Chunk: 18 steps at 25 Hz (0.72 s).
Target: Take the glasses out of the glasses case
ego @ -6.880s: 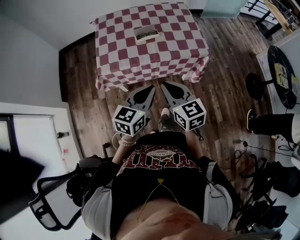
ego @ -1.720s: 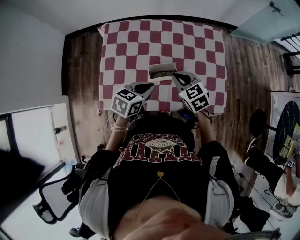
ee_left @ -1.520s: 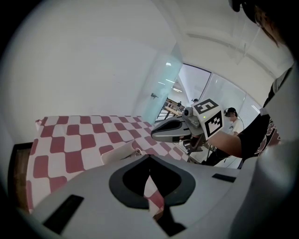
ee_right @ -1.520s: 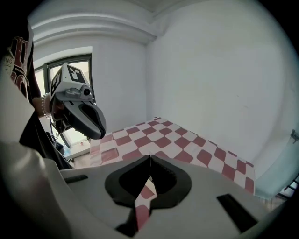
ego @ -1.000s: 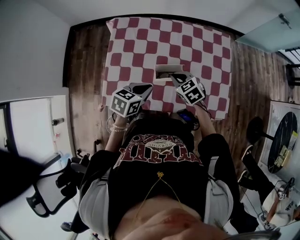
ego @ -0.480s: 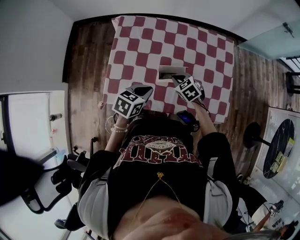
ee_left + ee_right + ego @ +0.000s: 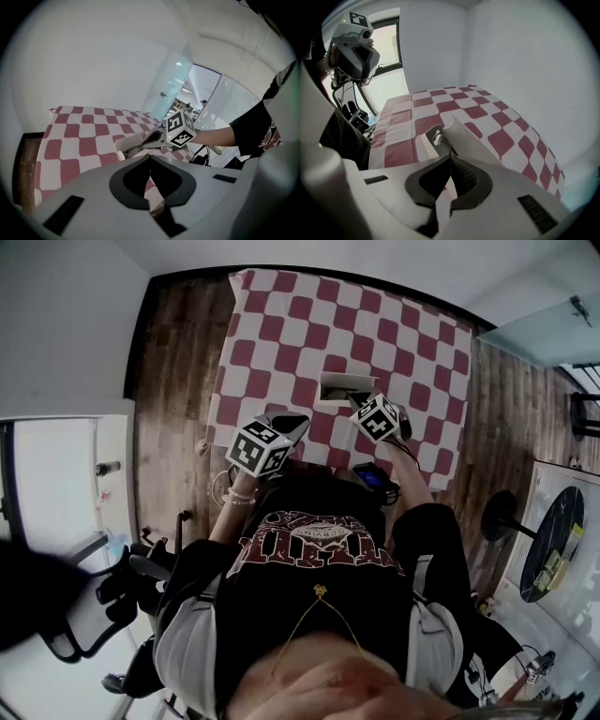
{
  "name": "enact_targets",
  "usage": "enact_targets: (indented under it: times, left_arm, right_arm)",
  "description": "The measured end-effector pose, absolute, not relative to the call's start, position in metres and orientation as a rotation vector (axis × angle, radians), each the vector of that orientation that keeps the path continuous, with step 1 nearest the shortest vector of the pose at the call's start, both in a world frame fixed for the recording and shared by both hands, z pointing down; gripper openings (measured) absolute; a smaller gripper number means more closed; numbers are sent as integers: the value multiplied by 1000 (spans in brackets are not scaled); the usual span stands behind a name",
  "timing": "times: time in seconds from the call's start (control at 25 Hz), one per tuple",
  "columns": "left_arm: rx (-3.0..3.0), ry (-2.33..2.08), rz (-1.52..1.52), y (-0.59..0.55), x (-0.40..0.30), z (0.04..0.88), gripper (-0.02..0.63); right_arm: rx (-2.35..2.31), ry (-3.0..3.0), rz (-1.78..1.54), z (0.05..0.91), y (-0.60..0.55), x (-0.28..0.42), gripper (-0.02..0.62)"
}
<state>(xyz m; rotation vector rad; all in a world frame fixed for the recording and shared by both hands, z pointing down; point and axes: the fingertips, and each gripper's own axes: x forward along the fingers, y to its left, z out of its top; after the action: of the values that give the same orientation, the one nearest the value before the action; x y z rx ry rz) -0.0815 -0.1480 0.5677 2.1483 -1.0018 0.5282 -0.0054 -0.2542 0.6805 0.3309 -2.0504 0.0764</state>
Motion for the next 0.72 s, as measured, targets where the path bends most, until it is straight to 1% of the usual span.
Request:
enact_targets:
  times: [0.32,0.72]
  left_arm:
    - [2122,-1004,501,-148,-88,573,-2]
    - [2093,-1009,466,-141,-97,575,-2]
  right_arm:
    - [297,-2017,21,687,-255,-8,17]
    - [175,-1877,-304,699,-251,-11,18]
